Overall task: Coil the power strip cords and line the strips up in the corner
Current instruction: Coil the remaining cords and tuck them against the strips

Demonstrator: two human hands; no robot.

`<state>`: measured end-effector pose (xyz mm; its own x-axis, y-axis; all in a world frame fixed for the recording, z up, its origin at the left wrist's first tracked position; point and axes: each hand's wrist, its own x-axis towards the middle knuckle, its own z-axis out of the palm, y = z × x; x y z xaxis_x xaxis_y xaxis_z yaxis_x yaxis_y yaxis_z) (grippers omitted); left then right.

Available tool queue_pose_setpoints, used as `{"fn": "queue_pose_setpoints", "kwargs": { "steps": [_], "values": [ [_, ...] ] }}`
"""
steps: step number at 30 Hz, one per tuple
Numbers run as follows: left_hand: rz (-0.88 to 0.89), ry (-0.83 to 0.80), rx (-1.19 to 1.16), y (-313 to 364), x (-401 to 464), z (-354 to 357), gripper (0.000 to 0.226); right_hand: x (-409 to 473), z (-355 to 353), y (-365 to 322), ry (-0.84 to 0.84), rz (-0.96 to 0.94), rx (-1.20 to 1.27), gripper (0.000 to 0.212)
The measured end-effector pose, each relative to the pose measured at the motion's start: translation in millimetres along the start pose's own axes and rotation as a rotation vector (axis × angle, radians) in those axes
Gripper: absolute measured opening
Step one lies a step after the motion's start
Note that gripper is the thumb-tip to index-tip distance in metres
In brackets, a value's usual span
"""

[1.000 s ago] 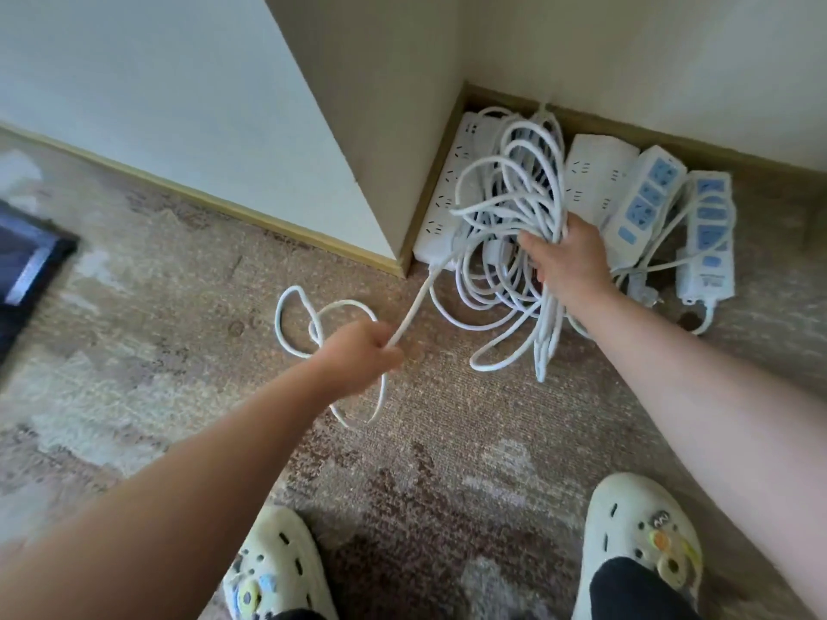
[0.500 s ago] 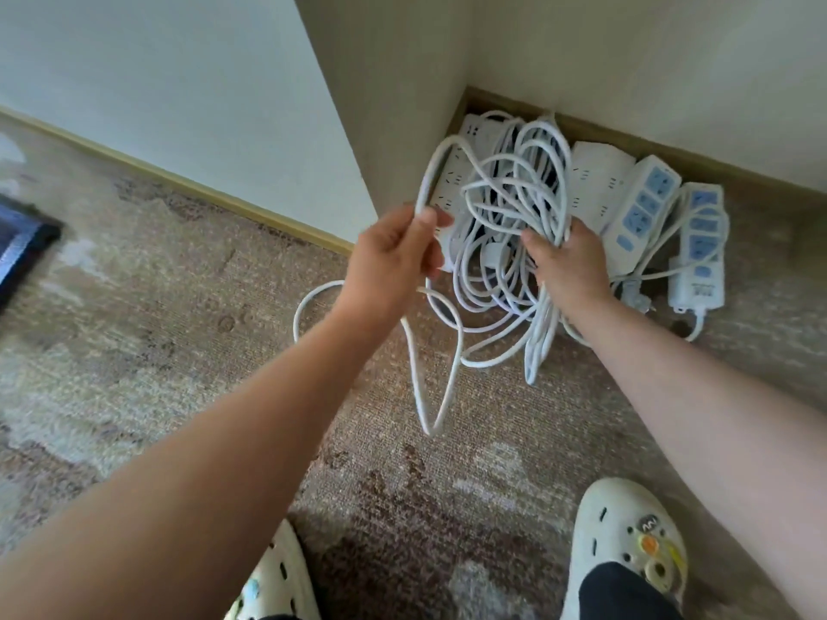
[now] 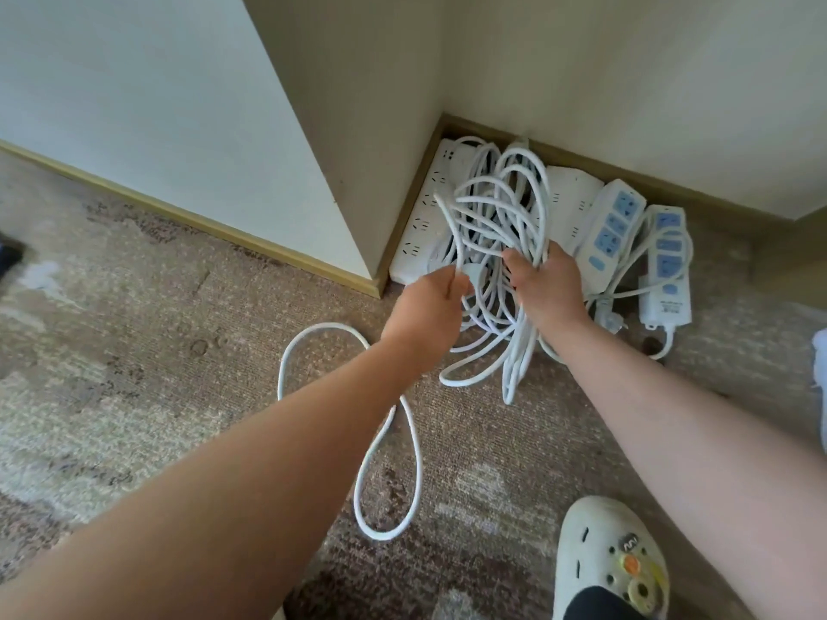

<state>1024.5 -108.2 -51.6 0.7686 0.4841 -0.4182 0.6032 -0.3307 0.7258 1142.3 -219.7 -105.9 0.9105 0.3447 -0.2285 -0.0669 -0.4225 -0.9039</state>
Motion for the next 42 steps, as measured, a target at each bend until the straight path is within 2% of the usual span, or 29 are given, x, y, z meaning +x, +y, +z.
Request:
{"fn": "queue_pose_setpoints", "kwargs": {
  "steps": [3, 6, 12, 14, 17, 20, 22, 26, 29, 31, 33, 35, 39, 42],
  "values": [
    [-0.095, -0.033, 0.005, 1.0, 25.4, 19.2, 0.036, 1.7, -1.0, 1.1, 0.0, 0.005, 0.004, 0.015],
    [-0.083, -0.035, 0.035, -1.9, 43.5, 29.2, 0.036, 4.5, -2.5, 5.2, -0.031, 0.024, 0.032, 0.005],
    [-0.066, 0.019, -0.069, 4.3, 47.4, 36.9, 0.037, 5.7, -4.2, 7.4, -0.082, -0.007, 0.015, 0.004],
    [-0.033, 0.113, -0.071, -3.0, 31.1, 35.9, 0.033, 5.9, -3.1, 9.0, -0.084, -0.01, 0.018, 0.005],
    [-0.013, 0.386, 0.098, -21.2, 1.6, 22.8, 0.026, 5.9, -1.4, 11.1, -0.076, 0.008, 0.035, 0.009],
    [-0.067, 0.527, -0.058, -33.5, -11.3, 8.2, 0.028, 5.9, -1.7, 10.0, -0.073, 0.003, 0.02, 0.008],
    [-0.058, 0.483, -0.092, -28.1, -5.5, 8.6, 0.032, 5.6, -2.9, 8.4, -0.084, 0.019, 0.024, 0.004],
    [-0.05, 0.218, 0.025, 3.8, 29.0, 22.2, 0.029, 5.9, -5.7, 6.1, -0.104, 0.05, 0.078, 0.012],
    [-0.094, 0.077, 0.158, 13.8, 51.5, 30.3, 0.026, 7.8, -9.0, 5.4, -0.111, 0.055, 0.101, 0.016],
    [-0.06, -0.003, 0.248, 14.7, 56.8, 34.6, 0.022, 8.5, -10.9, 5.5, -0.127, 0.049, 0.105, 0.018],
    [0.028, -0.059, 0.282, 15.4, 57.8, 39.1, 0.03, 9.8, -11.7, 5.3, -0.142, 0.054, 0.136, 0.019],
    [0.042, -0.106, 0.286, 18.0, 57.8, 42.0, 0.039, 12.1, -11.1, 6.0, -0.147, 0.054, 0.13, 0.019],
    [-0.011, -0.093, 0.122, 9.0, 47.5, 36.2, 0.025, 11.3, -8.8, 7.0, -0.112, 0.07, 0.088, 0.015],
    [-0.058, -0.206, 0.121, -14.0, 20.8, 27.6, 0.027, 8.9, -11.2, 6.0, -0.105, 0.076, 0.124, 0.01]
  ]
}}
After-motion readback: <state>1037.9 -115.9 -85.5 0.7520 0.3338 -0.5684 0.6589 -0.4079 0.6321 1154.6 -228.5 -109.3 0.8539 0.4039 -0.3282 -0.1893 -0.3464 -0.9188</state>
